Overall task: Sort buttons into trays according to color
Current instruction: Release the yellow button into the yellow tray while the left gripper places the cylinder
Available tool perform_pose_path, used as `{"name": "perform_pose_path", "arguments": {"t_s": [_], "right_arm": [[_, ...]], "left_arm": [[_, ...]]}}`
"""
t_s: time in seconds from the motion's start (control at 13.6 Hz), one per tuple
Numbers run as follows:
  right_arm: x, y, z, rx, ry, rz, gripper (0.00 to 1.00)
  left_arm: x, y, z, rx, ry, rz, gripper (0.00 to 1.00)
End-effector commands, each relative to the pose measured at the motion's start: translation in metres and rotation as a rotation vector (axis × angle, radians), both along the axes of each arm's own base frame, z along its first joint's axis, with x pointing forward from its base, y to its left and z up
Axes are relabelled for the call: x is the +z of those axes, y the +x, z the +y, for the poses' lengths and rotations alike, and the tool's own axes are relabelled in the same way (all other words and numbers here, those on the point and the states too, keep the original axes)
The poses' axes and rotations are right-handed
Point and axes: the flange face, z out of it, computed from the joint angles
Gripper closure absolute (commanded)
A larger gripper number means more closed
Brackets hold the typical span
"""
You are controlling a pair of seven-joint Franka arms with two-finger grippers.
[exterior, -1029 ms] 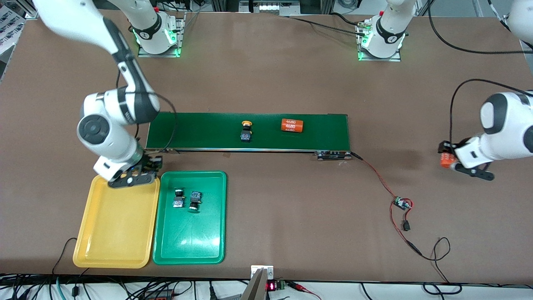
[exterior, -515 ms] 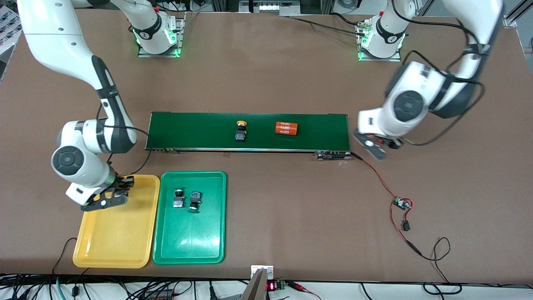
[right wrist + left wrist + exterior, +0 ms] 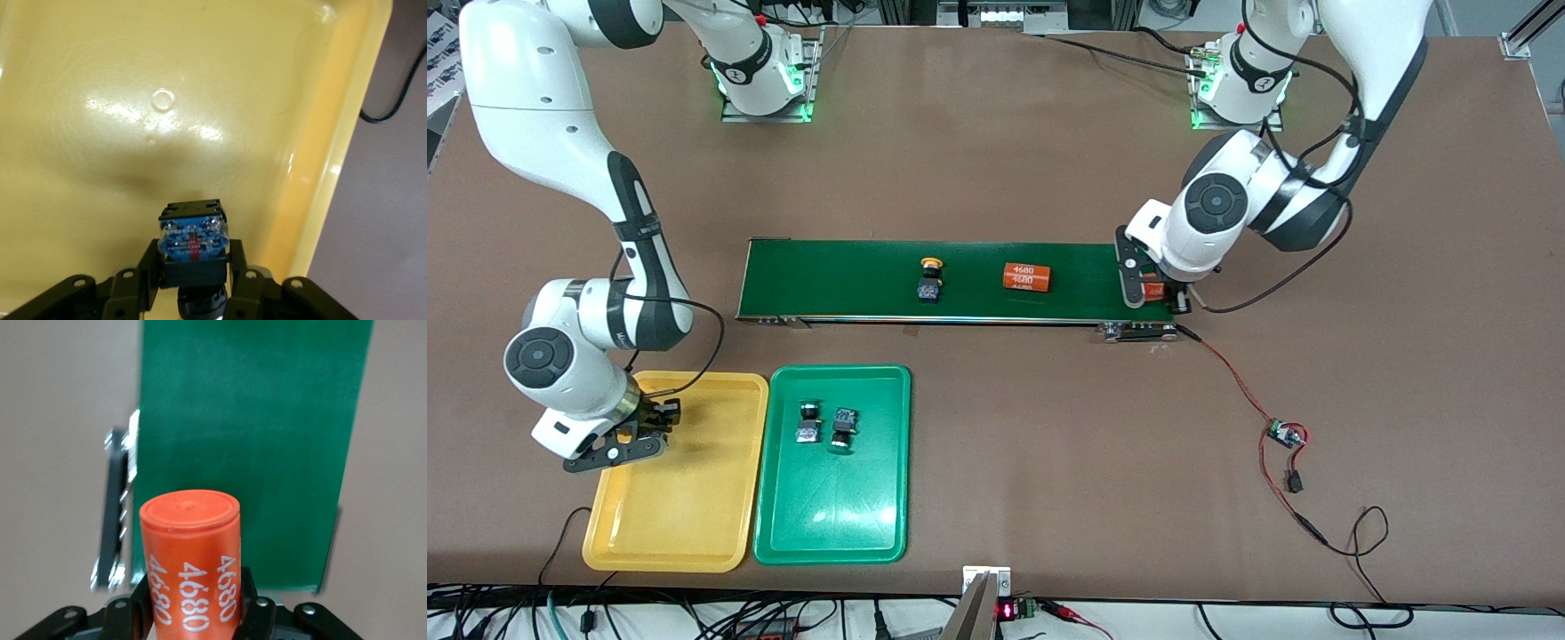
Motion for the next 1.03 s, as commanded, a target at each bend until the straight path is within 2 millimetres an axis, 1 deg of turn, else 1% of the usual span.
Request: {"name": "perform_pose_path", "arguments": {"t_s": [0.0, 0.07, 0.15, 0.22, 0.29, 0.37, 0.51, 0.59, 0.66, 0.74, 0.81, 0.88, 0.96], "right_arm": [[-0.004, 0.005, 0.005, 0.017, 0.0, -0.033, 0.14], [-0.001, 0.005, 0.008, 0.016, 0.003, -0.036, 0.12], [0.004, 0.004, 0.011, 0.018, 0.006, -0.037, 0.1], [0.013, -0.001, 0.017, 0.002, 0.012, -0.039, 0.06], [0.022, -0.009, 0.028, -0.021, 0.019, -0.032, 0.06], [0.031, -0.019, 0.039, -0.05, 0.024, -0.009, 0.06], [0.058, -0.039, 0.055, -0.115, 0.041, 0.044, 0.05], [0.07, -0.052, 0.068, -0.135, 0.075, 0.068, 0.05], [0.085, -0.067, 0.076, -0.157, 0.102, 0.102, 0.05], [0.098, -0.086, 0.092, -0.154, 0.11, 0.148, 0.05], [0.117, -0.102, 0.105, -0.167, 0.123, 0.181, 0.05], [0.135, -0.118, 0.115, -0.232, 0.146, 0.214, 0.05], [0.147, -0.13, 0.132, -0.249, 0.171, 0.23, 0.05]], "left_arm": [[-0.006, -0.018, -0.034, -0.104, -0.027, -0.014, 1.0], [-0.005, -0.02, -0.038, -0.134, -0.029, -0.016, 1.0], [-0.004, -0.021, -0.038, -0.165, -0.029, -0.013, 1.0], [-0.005, -0.021, -0.038, -0.187, -0.03, -0.009, 1.0], [-0.01, -0.025, -0.037, -0.187, -0.029, 0.0, 1.0], [-0.013, -0.026, -0.036, -0.186, -0.027, 0.006, 1.0], [-0.02, -0.031, -0.033, -0.187, -0.02, 0.022, 0.99], [-0.021, -0.032, -0.032, -0.177, -0.017, 0.024, 0.97], [-0.022, -0.034, -0.032, -0.17, -0.016, 0.025, 0.91], [-0.022, -0.034, -0.032, -0.154, -0.017, 0.023, 0.63], [-0.021, -0.033, -0.032, -0.146, -0.018, 0.018, 0.01], [-0.016, -0.03, -0.032, -0.143, -0.018, 0.008, 0.0], [-0.007, -0.025, -0.028, -0.131, -0.022, -0.008, 0.0]]}}
